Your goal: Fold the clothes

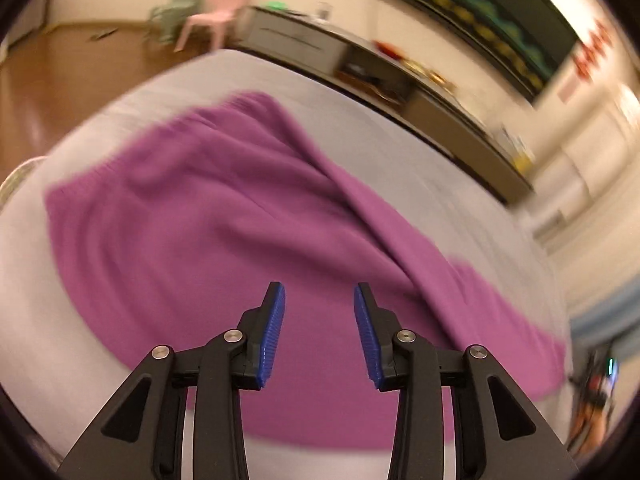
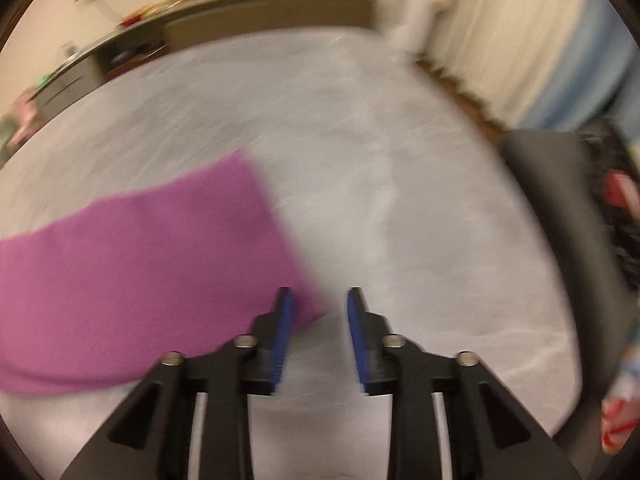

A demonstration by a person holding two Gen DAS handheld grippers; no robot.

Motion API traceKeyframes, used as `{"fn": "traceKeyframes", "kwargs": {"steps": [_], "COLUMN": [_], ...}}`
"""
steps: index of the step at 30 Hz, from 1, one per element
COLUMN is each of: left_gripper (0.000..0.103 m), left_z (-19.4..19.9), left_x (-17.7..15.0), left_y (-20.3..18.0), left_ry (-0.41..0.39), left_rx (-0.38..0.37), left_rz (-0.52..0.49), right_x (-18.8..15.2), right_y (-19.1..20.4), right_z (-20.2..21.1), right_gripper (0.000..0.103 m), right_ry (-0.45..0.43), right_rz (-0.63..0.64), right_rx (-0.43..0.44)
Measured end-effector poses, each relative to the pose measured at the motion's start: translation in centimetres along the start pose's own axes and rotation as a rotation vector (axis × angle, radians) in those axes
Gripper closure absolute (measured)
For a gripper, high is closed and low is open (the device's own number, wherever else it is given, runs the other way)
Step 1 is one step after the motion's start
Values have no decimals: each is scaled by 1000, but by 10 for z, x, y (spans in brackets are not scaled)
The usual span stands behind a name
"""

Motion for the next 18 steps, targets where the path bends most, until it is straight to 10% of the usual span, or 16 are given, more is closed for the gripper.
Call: {"fn": "traceKeyframes", "kwargs": {"steps": [6,18], "left_gripper": [67,51], "left_z": [-64,-35], "left_x": [101,134], "left_y": [105,82], "left_ry": [30,3], "left_rx": [248,-13], "left_rz": [248,241], "right_x": [13,171], "right_y": [50,510], "right_z": [63,156], "right_gripper": [73,57], "right_ry": [-136,-331], "right_rz": [23,664], "right_rx": [-73,563]}}
Point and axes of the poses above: each gripper's, at about its wrist camera, not at the fingertips, and z roughly against the way its jaws point, y to its left, x to its top, the point moved 1 cm from there along -z, roughly the way its jaws point, and after that the axes turned 15 degrees about z, right-handed, at the moved point
